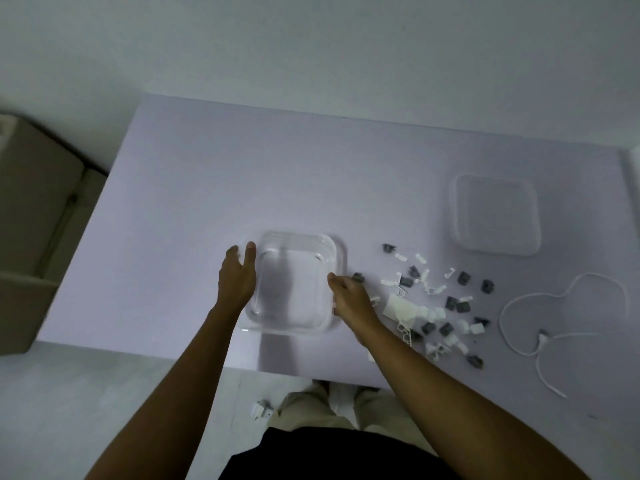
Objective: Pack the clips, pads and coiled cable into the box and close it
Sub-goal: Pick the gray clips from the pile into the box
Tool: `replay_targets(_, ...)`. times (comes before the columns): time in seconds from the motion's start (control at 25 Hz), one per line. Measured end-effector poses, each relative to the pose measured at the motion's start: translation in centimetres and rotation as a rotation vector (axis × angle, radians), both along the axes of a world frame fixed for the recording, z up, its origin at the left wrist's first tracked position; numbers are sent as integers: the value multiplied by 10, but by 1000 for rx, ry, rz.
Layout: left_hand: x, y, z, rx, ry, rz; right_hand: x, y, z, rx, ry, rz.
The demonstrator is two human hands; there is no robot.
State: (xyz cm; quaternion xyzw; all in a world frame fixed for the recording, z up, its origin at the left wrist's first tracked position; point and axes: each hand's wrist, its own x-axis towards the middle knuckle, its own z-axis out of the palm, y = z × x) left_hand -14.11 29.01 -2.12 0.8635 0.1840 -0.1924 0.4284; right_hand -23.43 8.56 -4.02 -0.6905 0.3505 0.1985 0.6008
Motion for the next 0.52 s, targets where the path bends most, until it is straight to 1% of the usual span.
replay_targets(0.12,1,2,-3,-3,12,13,-7,-2,1,-70,-49,33)
replay_targets(0.2,4,-2,-3,84,-23,-9,-19,-15,-5,-276,-164,103)
replay_targets(0.24,4,-7,-2,147,-82,-46,-28,-23,-12,-409,-221,159)
replay_targets(0.28,5,-14,1,194,-168,-99,-37,-32,-19,-527,-246,232)
replay_targets(0.36,6,-36,8,192,-351,-240,-55,-46,-34,-668,-215,350)
replay_targets(0.44,4,-68,16,110,-454,-433,-68,-49,-41,-709,-166,438)
replay_targets(0.52,-3,-106,18,16,-489,-662,-75,-48,-45,-733,-141,506)
